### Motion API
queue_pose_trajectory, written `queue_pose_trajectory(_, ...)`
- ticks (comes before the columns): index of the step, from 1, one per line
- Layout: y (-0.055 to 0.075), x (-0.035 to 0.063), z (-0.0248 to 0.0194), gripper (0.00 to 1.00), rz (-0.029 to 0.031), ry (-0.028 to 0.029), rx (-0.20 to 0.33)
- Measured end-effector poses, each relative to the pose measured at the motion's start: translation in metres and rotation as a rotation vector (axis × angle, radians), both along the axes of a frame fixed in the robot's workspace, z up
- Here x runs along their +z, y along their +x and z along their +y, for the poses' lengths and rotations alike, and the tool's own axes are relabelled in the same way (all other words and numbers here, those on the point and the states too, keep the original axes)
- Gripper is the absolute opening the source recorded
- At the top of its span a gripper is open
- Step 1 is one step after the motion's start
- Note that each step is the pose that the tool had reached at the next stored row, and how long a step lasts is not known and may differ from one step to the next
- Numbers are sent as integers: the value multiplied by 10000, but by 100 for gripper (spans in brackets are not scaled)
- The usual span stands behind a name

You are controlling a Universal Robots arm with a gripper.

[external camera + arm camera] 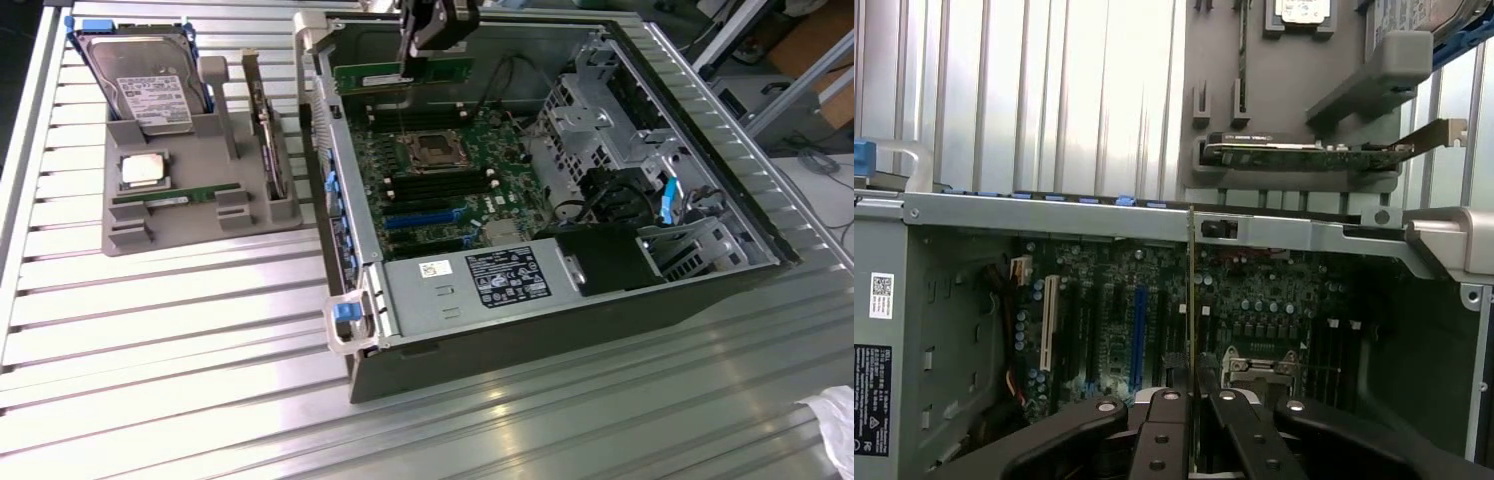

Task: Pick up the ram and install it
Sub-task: 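Pick up the ram and move it above insertion slot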

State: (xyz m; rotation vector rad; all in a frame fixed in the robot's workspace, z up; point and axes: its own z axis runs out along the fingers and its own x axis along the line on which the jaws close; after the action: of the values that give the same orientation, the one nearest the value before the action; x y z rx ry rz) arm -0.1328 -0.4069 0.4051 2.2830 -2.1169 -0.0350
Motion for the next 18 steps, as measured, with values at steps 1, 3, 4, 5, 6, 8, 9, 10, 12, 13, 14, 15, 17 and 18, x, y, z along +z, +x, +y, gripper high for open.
queue_pose_trajectory(1,10,0,0,13,0,0,0)
queue_pose_trajectory(3,27,0,0,13,0,0,0)
queue_pose_trajectory(4,34,0,0,13,0,0,0)
queue_pose_trajectory(5,41,0,0,13,0,0,0)
queue_pose_trajectory(6,50,0,0,13,0,0,0)
queue_pose_trajectory(8,78,0,0,13,0,0,-1)
queue_pose_trajectory(9,90,0,0,13,0,0,0)
queue_pose_trajectory(10,102,0,0,13,0,0,0)
queue_pose_trajectory(12,126,0,0,13,0,0,-1)
queue_pose_trajectory(13,140,0,0,13,-1,1,0)
queue_pose_trajectory(14,154,0,0,13,0,0,0)
queue_pose_trajectory(15,167,0,0,13,0,0,0)
queue_pose_trajectory(17,183,0,0,13,0,0,0)
queue_pose_trajectory(18,198,0,0,13,0,0,-1)
